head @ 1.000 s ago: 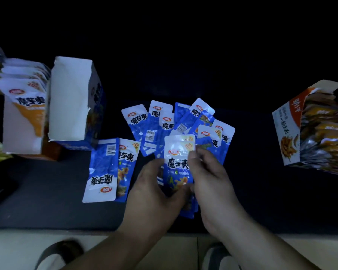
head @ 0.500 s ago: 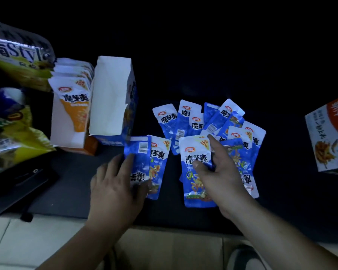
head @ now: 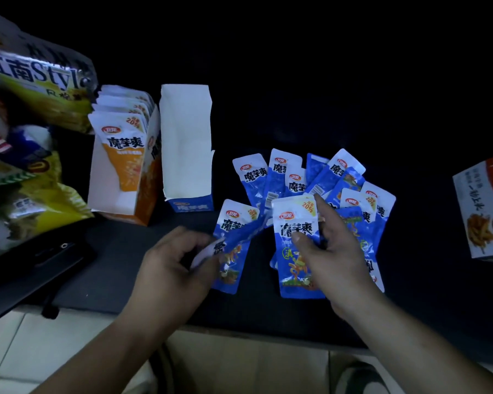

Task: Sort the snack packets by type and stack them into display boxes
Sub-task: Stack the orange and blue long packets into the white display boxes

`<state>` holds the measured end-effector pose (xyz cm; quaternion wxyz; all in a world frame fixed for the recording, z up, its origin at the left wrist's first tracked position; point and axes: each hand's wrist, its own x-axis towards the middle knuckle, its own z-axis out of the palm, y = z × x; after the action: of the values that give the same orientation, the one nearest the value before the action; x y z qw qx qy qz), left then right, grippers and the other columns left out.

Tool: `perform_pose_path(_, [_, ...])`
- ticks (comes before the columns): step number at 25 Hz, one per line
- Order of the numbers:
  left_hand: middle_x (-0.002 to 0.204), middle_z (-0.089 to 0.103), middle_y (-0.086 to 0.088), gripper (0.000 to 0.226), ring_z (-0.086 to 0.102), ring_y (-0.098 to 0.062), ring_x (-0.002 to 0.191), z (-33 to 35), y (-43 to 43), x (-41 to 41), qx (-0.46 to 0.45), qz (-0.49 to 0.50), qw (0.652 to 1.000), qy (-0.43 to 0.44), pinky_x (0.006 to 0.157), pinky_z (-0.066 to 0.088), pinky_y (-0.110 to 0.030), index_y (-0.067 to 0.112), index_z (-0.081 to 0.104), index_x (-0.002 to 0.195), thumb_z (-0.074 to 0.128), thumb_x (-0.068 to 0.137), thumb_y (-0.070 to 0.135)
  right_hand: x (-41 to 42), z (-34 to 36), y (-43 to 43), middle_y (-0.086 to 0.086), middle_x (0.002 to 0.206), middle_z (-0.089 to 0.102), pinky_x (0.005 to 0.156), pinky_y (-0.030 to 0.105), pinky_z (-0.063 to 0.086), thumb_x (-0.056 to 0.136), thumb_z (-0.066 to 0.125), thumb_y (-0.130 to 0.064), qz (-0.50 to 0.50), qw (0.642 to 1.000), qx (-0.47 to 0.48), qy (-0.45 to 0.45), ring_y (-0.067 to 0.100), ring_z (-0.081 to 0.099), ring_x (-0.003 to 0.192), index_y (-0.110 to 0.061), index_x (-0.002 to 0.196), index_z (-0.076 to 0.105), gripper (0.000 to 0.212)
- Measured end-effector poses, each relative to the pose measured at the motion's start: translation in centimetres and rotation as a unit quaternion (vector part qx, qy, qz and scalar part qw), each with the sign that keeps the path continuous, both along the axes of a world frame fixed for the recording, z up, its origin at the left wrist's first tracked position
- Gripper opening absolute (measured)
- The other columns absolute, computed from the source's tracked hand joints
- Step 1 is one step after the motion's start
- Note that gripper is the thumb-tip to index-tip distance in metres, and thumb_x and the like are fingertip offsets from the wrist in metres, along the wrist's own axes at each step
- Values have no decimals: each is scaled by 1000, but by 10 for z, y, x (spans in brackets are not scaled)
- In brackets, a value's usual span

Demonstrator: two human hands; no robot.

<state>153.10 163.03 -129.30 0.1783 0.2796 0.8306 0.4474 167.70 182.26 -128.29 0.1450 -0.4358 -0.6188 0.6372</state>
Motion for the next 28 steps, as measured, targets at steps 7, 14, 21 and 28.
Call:
perform_pose_path(7, [103, 77, -3, 24, 74, -19, 92, 36, 18, -12, 124, -83, 973, -174, 80, 60, -28, 17, 81, 104, 77, 87, 1, 13, 9, 32, -13, 123, 63, 56, 9, 53, 98, 68, -11, -52, 998, 6, -24, -12, 68, 94, -57, 139, 47, 65])
perform_pose_path(14, [100, 79, -6, 19, 77, -28, 90, 39, 28, -1, 119, -68, 952, -273, 77, 61, -33, 11, 76, 96, 83, 80, 16, 14, 16, 28, -6, 138, 61, 92, 40, 60, 97, 70, -18, -8, 999, 6, -31, 10, 66, 119, -69, 127, 50, 63])
perform_pose_path(21, [115, 75, 3, 57, 75, -19, 101, 38, 29, -6, 91, -49, 970, -219, 77, 65, -46, 26, 66, 120, 83, 77, -7, 13, 25, 33, -15, 127, 60, 89, 45, 62, 99, 66, -15, -35, 998, 34, -49, 5, 69, 100, -68, 130, 46, 64])
perform_pose_path(28, [101, 74, -2, 63, 76, -28, 87, 43, 51, 4, 79, -98, 969, -213, 69, 64, -44, 36, 66, 125, 88, 76, 1, 14, 28, 24, -20, 123, 71, 93, 30, 56, 103, 57, -6, 121, 991, -26, -57, -6, 66, 111, -52, 140, 52, 59])
